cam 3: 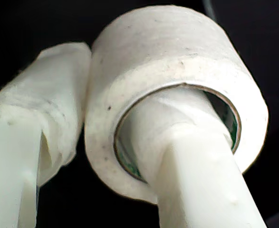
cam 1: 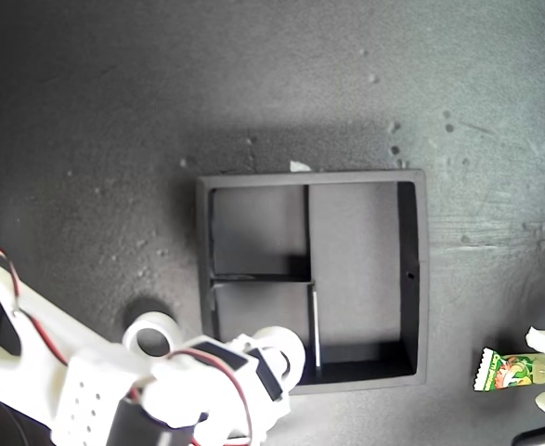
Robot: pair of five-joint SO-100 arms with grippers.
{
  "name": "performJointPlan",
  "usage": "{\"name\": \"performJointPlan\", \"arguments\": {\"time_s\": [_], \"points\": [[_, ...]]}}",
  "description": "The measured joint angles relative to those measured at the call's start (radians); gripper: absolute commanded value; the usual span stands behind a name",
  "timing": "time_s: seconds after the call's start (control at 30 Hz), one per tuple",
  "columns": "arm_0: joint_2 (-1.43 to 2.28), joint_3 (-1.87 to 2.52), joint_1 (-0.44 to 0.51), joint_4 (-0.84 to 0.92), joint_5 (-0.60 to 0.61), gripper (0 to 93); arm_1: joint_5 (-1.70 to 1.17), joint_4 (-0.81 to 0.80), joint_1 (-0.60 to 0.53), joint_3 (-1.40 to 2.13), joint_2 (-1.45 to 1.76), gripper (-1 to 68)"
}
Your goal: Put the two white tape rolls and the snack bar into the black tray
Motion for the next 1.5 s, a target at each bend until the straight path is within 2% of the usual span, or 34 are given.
{"name": "performJointPlan", "arguments": {"time_s": [0.13,0.3,0.37,0.4,0.47,0.63,0.8,0.93,1.07,1.2,1.33,1.5], "points": [[-0.040,-0.002,0.032,0.002,-0.035,0.8,0.021,-0.087,-0.005,0.087,0.000,30.4],[-0.087,-0.040,0.060,0.002,-0.063,13.5,0.061,-0.233,-0.031,0.201,-0.003,32.3],[-0.091,-0.041,0.058,0.002,-0.069,15.6,0.066,-0.268,-0.031,0.225,-0.002,32.4],[-0.091,-0.041,0.057,0.002,-0.071,16.0,0.066,-0.276,-0.031,0.233,-0.002,30.7],[-0.091,-0.041,0.055,0.002,-0.075,17.5,0.066,-0.284,-0.031,0.241,-0.002,22.8],[-0.077,0.005,0.049,0.003,-0.069,18.6,0.074,-0.282,-0.005,0.267,0.012,0.0],[-0.008,0.092,0.003,0.003,-0.054,21.5,0.072,-0.284,0.015,0.267,0.000,-0.3],[-0.009,0.066,0.017,0.003,-0.055,20.7,0.089,-0.284,0.018,0.267,0.000,-0.5],[-0.018,0.008,0.063,0.003,-0.069,20.0,0.094,-0.207,0.037,0.215,0.003,-0.7],[0.005,0.048,0.052,0.003,-0.067,18.7,0.094,0.031,0.083,0.095,0.009,-0.7],[0.202,0.242,-0.031,0.003,-0.021,16.9,0.094,0.265,0.210,-0.092,0.011,-0.7],[0.600,0.598,-0.152,0.003,-0.035,16.5,0.094,0.337,0.411,-0.249,0.011,-0.6]]}}
